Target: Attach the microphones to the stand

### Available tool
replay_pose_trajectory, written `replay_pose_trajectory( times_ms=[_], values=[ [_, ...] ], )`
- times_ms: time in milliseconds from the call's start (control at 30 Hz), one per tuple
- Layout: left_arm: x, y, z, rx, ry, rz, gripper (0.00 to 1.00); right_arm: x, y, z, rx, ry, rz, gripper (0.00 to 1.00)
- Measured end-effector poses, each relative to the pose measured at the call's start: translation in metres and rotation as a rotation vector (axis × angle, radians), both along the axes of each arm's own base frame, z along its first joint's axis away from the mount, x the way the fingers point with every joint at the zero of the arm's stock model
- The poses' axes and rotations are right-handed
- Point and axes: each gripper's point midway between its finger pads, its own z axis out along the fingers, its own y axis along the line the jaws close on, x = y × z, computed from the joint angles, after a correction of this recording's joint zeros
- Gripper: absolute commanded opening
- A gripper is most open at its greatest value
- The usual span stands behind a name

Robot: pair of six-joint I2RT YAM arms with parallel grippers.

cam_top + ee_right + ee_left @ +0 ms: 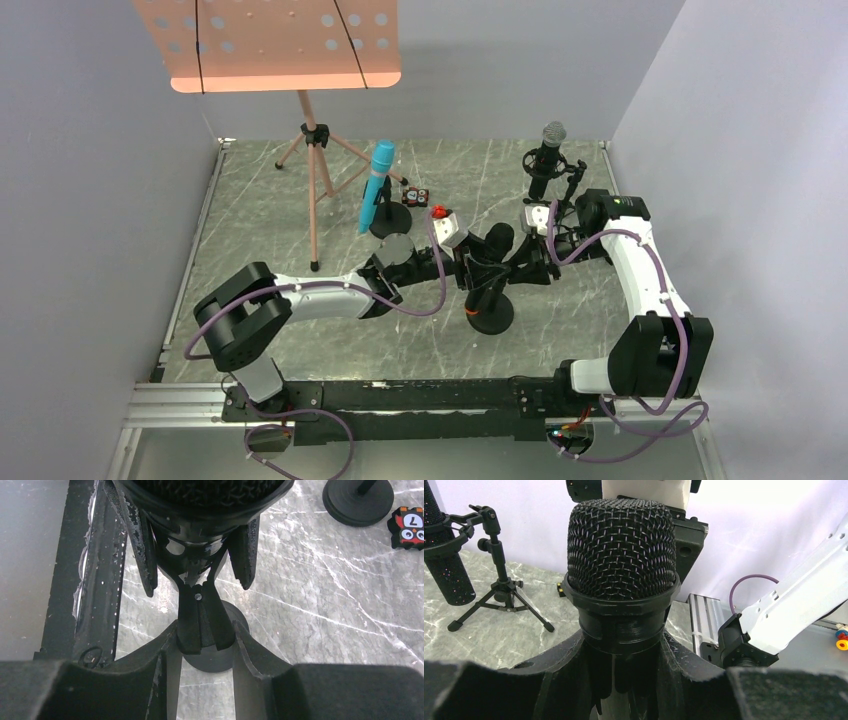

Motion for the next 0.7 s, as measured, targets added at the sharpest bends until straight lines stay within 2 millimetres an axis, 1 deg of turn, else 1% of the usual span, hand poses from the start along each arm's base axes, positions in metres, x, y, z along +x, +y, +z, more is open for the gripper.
replay_pose_trajectory(
  times_ms=[67, 133, 167, 300, 333, 400, 500, 567, 633, 700],
  values=[
    [0.0002, -0.0004, -0.0002, -0.003, 0.001, -0.001, 0.0, -0.0001, 0.0, 0.0, 0.0, 0.003, -0.001, 0.63],
    [0.0012, -0.0015, 0.0009, -0.01, -0.005, 0.001, 0.0, -0.0004, 0.0002, -0.0003, 0.001, 0.01, -0.003, 0.81],
    [0.0027, -0.0021, 0.0024, -0.015, -0.007, 0.007, 0.0, -0.001, 0.0006, -0.0003, 0.003, 0.012, -0.002, 0.85],
    [0.0049, -0.0019, 0.0033, -0.018, -0.005, 0.016, 0.0, -0.0026, 0.0016, -0.0005, 0.007, 0.022, -0.002, 0.94],
    [0.005, -0.002, 0.0033, -0.018, -0.005, 0.017, 0.02, -0.0027, 0.0017, -0.0006, 0.008, 0.023, -0.002, 0.95],
    [0.0052, -0.002, 0.0031, -0.018, -0.004, 0.019, 0.22, -0.0029, 0.0018, -0.0006, 0.008, 0.025, -0.003, 0.96],
    [0.0053, -0.002, 0.0029, -0.017, -0.002, 0.019, 0.48, -0.0035, 0.0019, -0.0007, 0.01, 0.031, -0.005, 0.96],
    [0.0053, -0.0017, 0.0028, -0.015, 0.003, 0.02, 0.63, -0.004, 0.0023, -0.001, 0.013, 0.035, -0.009, 0.95],
    [0.0063, -0.0008, 0.0035, -0.014, 0.008, 0.028, 0.75, -0.0047, 0.0026, -0.001, 0.016, 0.037, -0.013, 0.95],
    [0.0059, 0.0024, 0.0044, -0.008, 0.016, 0.036, 0.84, -0.0056, 0.0031, -0.0003, 0.021, 0.035, -0.015, 0.95]
  ],
)
